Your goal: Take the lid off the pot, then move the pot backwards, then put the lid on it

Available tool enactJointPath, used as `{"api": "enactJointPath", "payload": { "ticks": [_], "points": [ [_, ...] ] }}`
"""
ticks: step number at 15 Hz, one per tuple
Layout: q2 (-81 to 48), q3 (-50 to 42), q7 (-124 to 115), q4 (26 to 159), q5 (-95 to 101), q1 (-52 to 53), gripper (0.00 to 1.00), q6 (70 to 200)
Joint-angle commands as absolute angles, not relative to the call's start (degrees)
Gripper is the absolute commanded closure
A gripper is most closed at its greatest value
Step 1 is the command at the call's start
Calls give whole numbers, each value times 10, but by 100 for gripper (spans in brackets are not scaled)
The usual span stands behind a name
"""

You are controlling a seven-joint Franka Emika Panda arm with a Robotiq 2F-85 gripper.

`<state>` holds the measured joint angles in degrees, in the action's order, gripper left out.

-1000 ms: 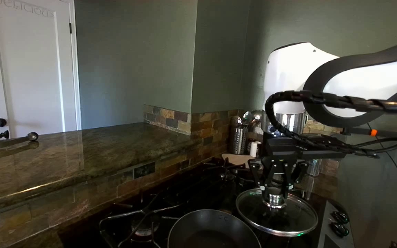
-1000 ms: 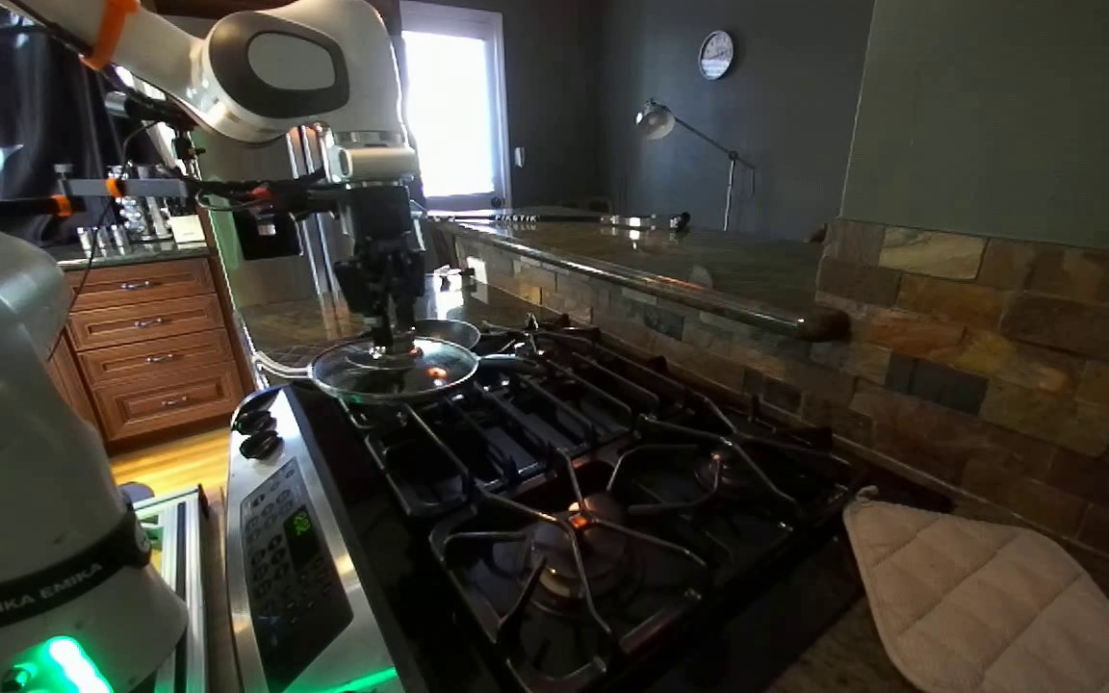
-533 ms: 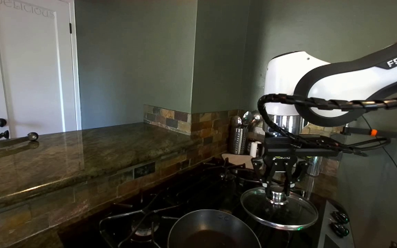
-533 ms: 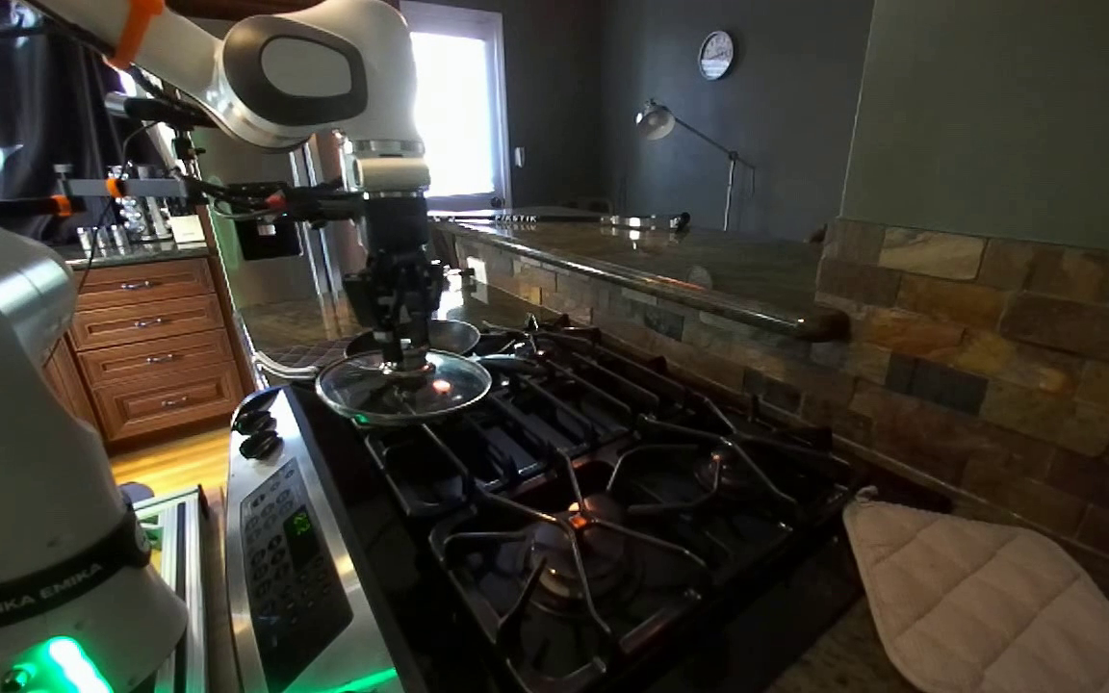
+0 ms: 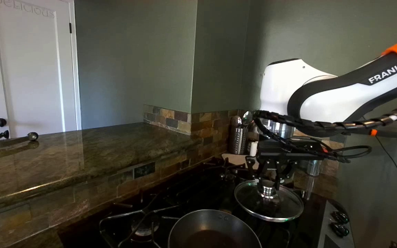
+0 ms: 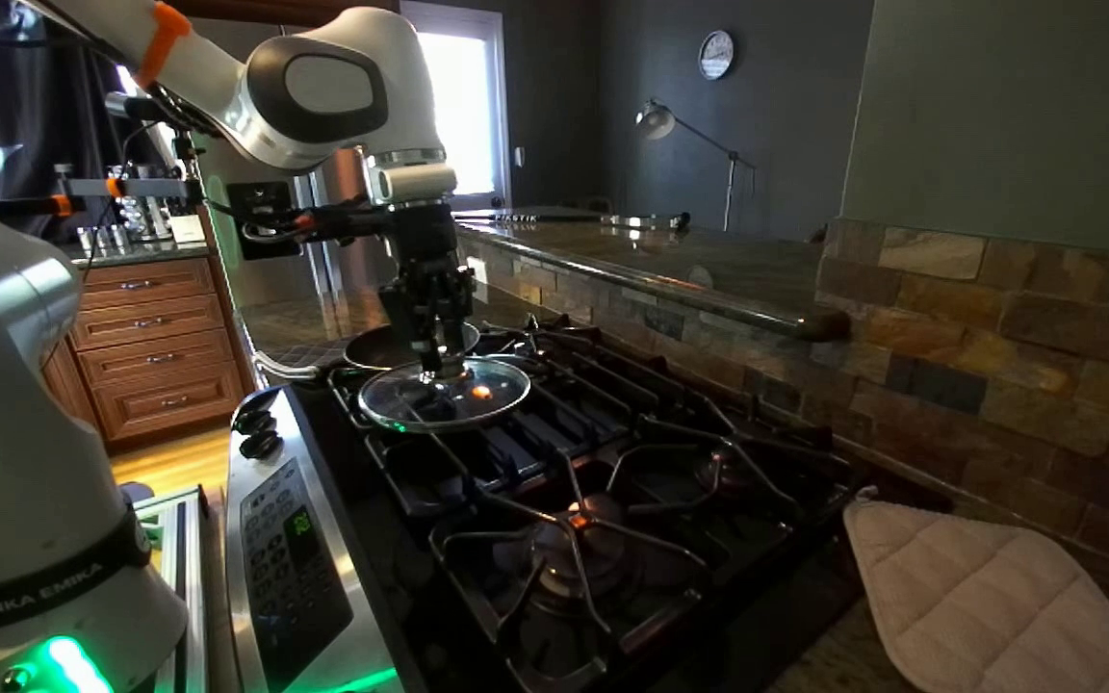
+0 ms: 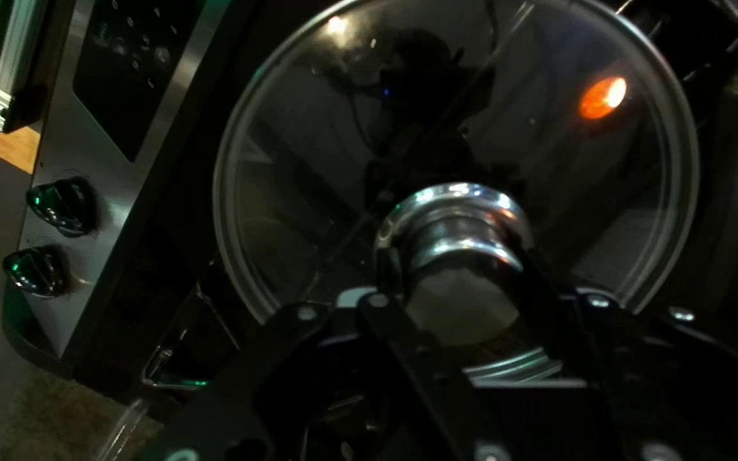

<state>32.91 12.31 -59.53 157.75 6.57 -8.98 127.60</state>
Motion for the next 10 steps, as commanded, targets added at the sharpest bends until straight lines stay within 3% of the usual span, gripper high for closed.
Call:
{"api": "enactJointPath", "payload": {
  "ticks": [1, 10],
  "points": [
    [313, 119, -612, 1576, 90, -98, 77, 1287],
    [275, 116, -638, 1576, 135, -117, 77, 1322]
  ]
}}
